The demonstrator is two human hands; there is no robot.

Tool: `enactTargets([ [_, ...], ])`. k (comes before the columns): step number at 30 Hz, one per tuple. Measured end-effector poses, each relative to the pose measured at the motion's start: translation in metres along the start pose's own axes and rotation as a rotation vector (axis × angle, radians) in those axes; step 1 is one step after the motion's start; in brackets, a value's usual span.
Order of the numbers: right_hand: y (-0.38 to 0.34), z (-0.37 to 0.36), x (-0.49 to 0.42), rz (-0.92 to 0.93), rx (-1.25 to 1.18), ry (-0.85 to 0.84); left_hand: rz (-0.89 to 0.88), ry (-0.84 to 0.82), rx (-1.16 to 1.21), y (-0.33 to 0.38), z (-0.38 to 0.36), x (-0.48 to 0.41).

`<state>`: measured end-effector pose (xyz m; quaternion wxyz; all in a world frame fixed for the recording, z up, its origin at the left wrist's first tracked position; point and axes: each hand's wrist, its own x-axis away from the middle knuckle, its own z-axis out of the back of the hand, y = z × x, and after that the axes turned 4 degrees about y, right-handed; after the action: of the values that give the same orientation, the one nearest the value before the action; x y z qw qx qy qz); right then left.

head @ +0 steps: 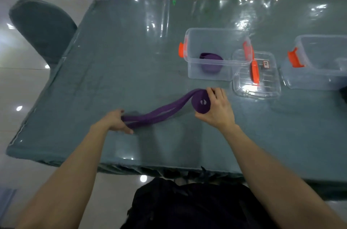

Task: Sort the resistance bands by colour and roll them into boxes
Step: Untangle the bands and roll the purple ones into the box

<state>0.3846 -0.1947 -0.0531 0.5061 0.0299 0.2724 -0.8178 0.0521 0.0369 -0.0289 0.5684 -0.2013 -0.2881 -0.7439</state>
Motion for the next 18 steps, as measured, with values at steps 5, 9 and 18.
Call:
enactTargets([
  [5, -0.018, 0.016, -0.007, 0.238, 0.012, 0.11, -0.54, 0.11, 0.719, 0.098, 0.026, 0.027],
  [9, -0.028, 0.048, -0.029, 0.408, 0.042, 0.306, -0.795, 0.007, 0.658, 0.169, 0.061, 0.053],
  [18, -0.023, 0.126, -0.086, 0.669, 0.166, 0.463, -0.936, 0.065, 0.606, 0.242, 0.095, 0.08],
])
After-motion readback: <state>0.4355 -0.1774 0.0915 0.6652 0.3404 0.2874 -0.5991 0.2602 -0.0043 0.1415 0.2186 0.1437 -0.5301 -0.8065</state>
